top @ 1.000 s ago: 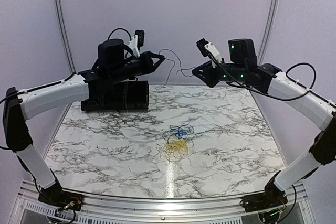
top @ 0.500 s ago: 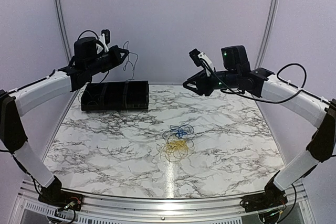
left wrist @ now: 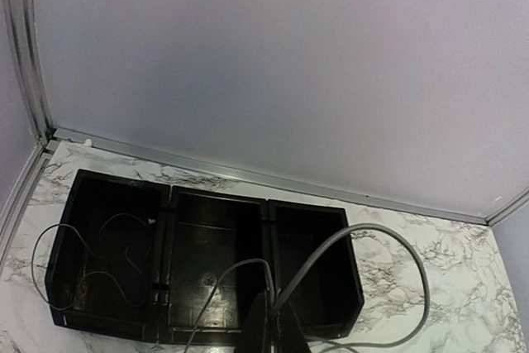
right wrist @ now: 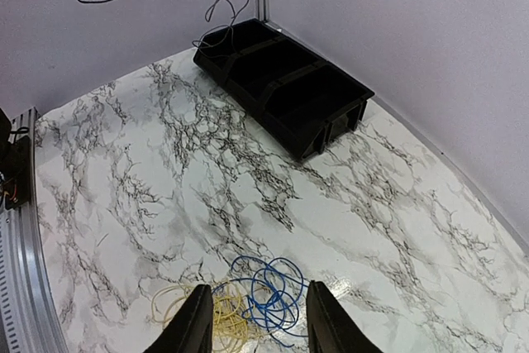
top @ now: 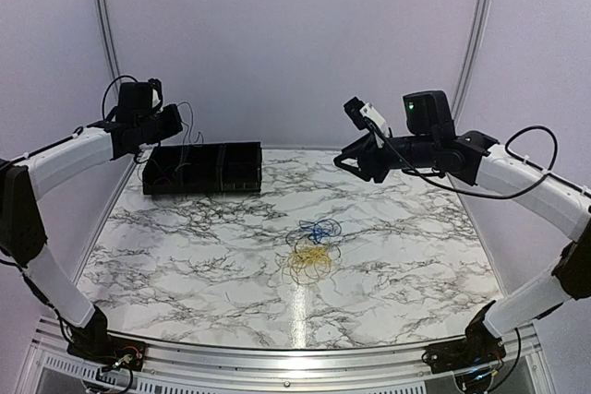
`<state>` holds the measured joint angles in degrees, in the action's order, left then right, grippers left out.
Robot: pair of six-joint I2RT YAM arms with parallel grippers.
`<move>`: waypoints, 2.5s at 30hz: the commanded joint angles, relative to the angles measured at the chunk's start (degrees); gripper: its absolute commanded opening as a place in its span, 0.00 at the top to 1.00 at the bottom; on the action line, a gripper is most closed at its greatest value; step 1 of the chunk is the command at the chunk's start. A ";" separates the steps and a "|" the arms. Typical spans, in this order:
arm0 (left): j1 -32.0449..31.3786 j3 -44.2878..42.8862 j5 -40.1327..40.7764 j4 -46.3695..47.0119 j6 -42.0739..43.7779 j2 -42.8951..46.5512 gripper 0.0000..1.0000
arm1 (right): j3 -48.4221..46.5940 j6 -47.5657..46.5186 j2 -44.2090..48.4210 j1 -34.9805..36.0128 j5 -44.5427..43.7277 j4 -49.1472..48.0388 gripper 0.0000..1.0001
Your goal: Untangle the cables
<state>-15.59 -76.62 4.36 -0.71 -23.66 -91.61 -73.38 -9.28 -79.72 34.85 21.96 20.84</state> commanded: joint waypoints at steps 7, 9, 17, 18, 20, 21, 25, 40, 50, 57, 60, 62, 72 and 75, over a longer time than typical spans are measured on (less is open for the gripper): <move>5.99 0.97 9.50 -4.84 1.10 -0.83 1.00 | 5.84 -3.08 5.10 0.07 -2.95 1.19 0.60; 6.69 0.61 11.73 -5.72 -0.28 -2.12 1.00 | 6.85 -3.35 5.72 0.11 -3.05 1.06 0.60; 8.25 -0.96 13.12 -3.36 -0.47 -8.28 1.00 | 10.87 -4.11 7.44 0.01 -3.11 1.33 0.60; 8.54 -1.27 12.73 -2.77 -0.43 -9.20 1.00 | 11.40 -4.27 7.55 -0.03 -3.13 1.16 0.60; 9.29 -1.95 11.08 -1.16 -0.78 -11.13 1.00 | 12.04 -4.62 7.42 -0.12 -3.48 1.32 0.60; 9.72 -2.29 9.72 -0.13 -0.98 -11.99 1.00 | 12.16 -4.81 7.28 -0.16 -3.76 1.64 0.60; 11.43 -4.28 7.44 2.56 -0.94 -15.30 1.00 | 13.34 -5.81 6.75 -0.44 -4.97 1.88 0.60; 14.81 -11.78 -7.47 11.11 -2.51 -27.34 1.00 | 11.33 -8.51 1.50 -0.47 -7.08 3.33 0.60; 15.16 -7.42 -3.00 4.12 5.91 -21.02 1.00 | 11.97 -8.40 0.36 -0.41 -6.69 2.07 0.60; 15.16 -7.02 6.42 -3.37 9.13 -19.67 1.00 | 12.41 -8.12 -0.07 -0.50 -6.40 1.48 0.60; 15.16 -7.07 7.41 -4.12 9.04 -19.85 1.00 | 12.20 -8.19 -0.17 -0.42 -6.38 1.58 0.60; 15.16 -7.86 6.78 -5.05 8.35 -20.68 1.00 | 12.34 -8.29 -0.09 -0.42 -6.48 1.69 0.60; 15.17 -9.79 2.45 -7.18 5.81 -22.23 0.84 | 13.98 -8.83 1.49 -0.43 -7.01 2.19 0.60; 15.18 -9.43 3.56 -7.82 6.10 -20.54 0.72 | 14.40 -8.91 1.89 -0.47 -6.93 2.18 0.60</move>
<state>-0.75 -84.64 7.92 -6.37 -17.69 -113.73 -59.68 -17.69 -79.50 34.70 15.44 23.59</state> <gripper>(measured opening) 0.219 0.401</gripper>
